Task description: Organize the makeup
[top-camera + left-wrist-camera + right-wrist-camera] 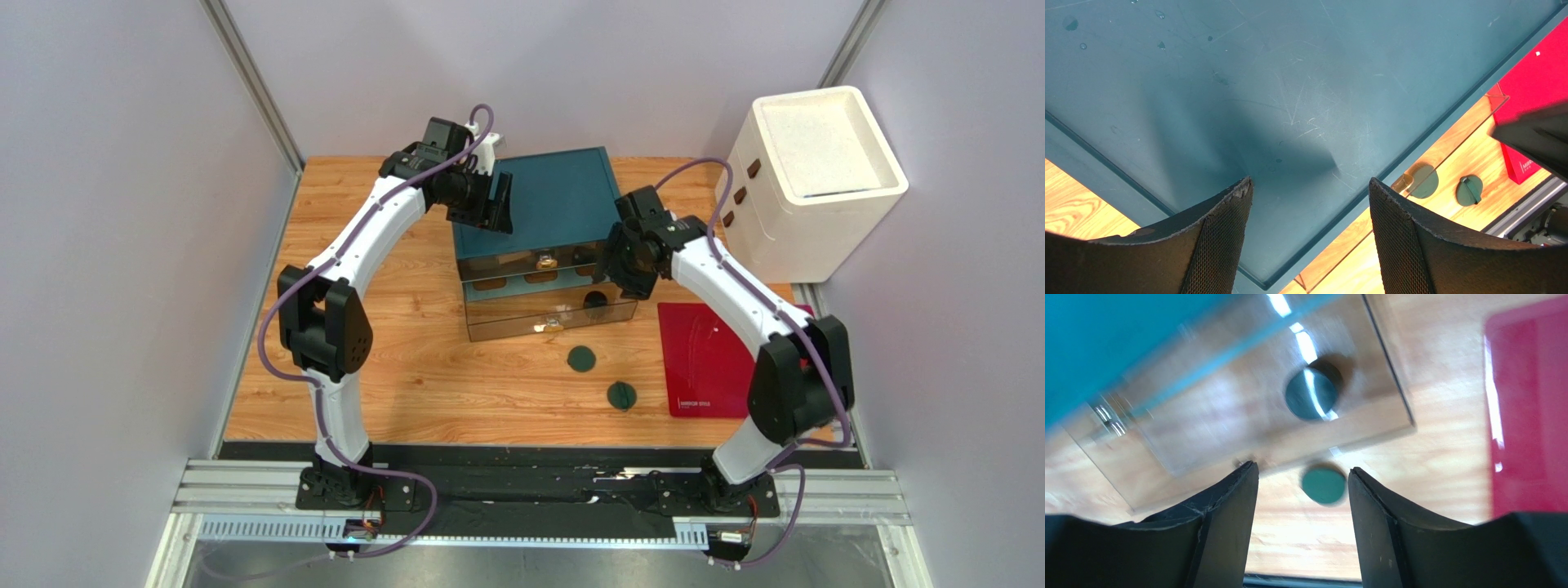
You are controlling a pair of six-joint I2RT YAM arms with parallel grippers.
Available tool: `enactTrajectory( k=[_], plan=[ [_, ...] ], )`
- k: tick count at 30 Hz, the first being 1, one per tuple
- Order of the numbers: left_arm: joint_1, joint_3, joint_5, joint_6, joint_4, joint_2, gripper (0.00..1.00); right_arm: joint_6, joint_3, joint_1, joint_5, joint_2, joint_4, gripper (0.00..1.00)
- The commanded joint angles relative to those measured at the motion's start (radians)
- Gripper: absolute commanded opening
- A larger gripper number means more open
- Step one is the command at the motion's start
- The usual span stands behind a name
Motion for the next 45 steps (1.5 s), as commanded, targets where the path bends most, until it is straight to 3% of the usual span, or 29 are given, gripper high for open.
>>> enactTrajectory(
  k=[1,7,15,21,25,26,29,38,45],
  plan=[
    [0.01,-0.038,-0.026,0.013,-0.102,0.061,0.76,-0.138,-0.101,0.009,-0.021,-0.147,-0.103,0.59],
    [0.01,-0.045,-0.021,0.013,-0.099,0.067,0.76,-0.164,-0.279,0.054,-0.025,-0.235,-0.161,0.57],
    [0.01,-0.07,-0.023,0.022,-0.097,0.064,0.76,-0.092,-0.426,0.195,-0.016,-0.106,-0.108,0.57],
    [0.01,-0.079,-0.023,0.022,-0.097,0.058,0.76,-0.057,-0.443,0.196,0.054,0.0,-0.017,0.55],
    [0.01,-0.081,-0.018,0.019,-0.095,0.058,0.76,-0.055,-0.428,0.2,0.068,0.046,0.007,0.42],
    [0.01,-0.081,-0.019,0.019,-0.095,0.056,0.76,-0.055,-0.424,0.2,0.073,0.047,0.007,0.24],
    [0.01,-0.084,-0.023,0.019,-0.092,0.053,0.76,-0.057,-0.427,0.2,0.087,0.017,-0.003,0.02],
    [0.01,-0.079,-0.026,0.018,-0.092,0.056,0.76,-0.069,-0.365,0.204,0.12,-0.153,-0.08,0.0],
    [0.01,-0.087,-0.027,0.016,-0.092,0.055,0.76,-0.115,-0.121,0.204,0.169,-0.145,-0.068,0.0]
  ],
)
